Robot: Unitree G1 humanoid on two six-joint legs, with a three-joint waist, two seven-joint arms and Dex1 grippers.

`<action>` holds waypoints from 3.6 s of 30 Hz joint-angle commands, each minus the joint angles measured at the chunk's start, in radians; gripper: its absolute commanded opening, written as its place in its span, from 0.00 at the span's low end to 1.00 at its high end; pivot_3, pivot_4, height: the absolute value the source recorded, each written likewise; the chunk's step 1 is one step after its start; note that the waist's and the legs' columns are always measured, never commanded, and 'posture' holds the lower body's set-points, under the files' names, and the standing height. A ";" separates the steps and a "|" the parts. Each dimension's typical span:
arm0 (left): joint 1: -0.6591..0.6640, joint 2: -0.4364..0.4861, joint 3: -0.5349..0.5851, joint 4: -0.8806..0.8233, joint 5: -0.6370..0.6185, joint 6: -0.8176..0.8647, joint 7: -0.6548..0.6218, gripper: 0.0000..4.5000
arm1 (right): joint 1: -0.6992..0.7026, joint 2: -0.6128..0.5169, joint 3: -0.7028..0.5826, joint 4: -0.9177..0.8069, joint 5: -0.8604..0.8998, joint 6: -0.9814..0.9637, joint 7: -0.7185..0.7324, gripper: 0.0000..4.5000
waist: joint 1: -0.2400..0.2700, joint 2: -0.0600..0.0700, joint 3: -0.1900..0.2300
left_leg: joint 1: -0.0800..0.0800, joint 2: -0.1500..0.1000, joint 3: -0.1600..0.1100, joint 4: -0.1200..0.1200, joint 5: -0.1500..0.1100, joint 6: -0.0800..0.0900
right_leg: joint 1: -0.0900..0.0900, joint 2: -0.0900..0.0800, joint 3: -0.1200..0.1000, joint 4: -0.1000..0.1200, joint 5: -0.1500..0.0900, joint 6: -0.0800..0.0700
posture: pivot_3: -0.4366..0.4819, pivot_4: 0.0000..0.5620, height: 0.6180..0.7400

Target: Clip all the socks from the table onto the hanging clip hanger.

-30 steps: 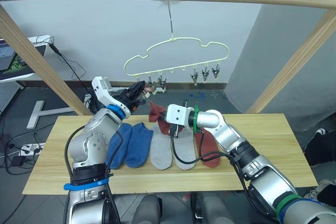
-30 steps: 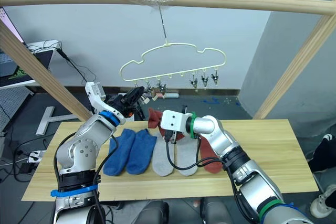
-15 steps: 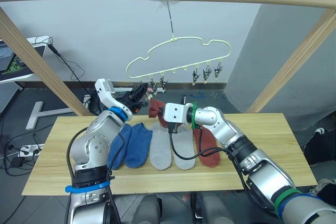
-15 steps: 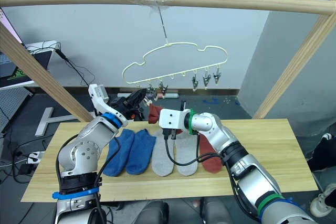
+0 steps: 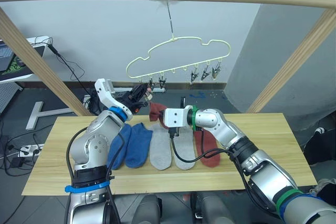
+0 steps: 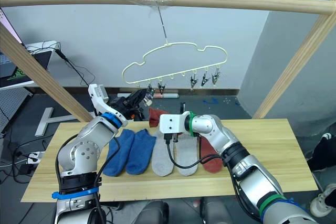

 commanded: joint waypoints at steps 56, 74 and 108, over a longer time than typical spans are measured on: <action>0.107 0.136 0.055 -0.145 -0.053 0.038 -0.044 1.00 | 0.010 0.147 -0.116 -0.088 0.249 0.179 0.076 0.24 | -0.001 0.000 0.000 | 0.000 0.000 -0.001 0.000 -0.001 0.003 | 0.000 0.000 0.000 0.001 0.000 0.000 | 0.55 0.33 1.00; 0.172 0.162 -0.107 -0.215 0.186 -0.144 -0.074 1.00 | 0.202 0.036 -0.249 -0.369 0.406 0.480 0.089 1.00 | 0.024 0.000 0.000 | -0.001 0.000 -0.001 0.000 -0.002 0.003 | 0.000 0.000 0.000 0.000 0.000 0.000 | 0.56 0.33 1.00; 0.004 -0.099 -0.233 0.130 0.506 -0.521 0.091 0.63 | 0.287 -0.130 -0.460 -0.884 0.771 0.769 0.033 1.00 | 0.017 0.000 0.000 | -0.001 0.000 0.007 0.001 -0.002 0.003 | 0.000 0.001 0.001 0.000 -0.001 0.001 | 0.46 0.29 1.00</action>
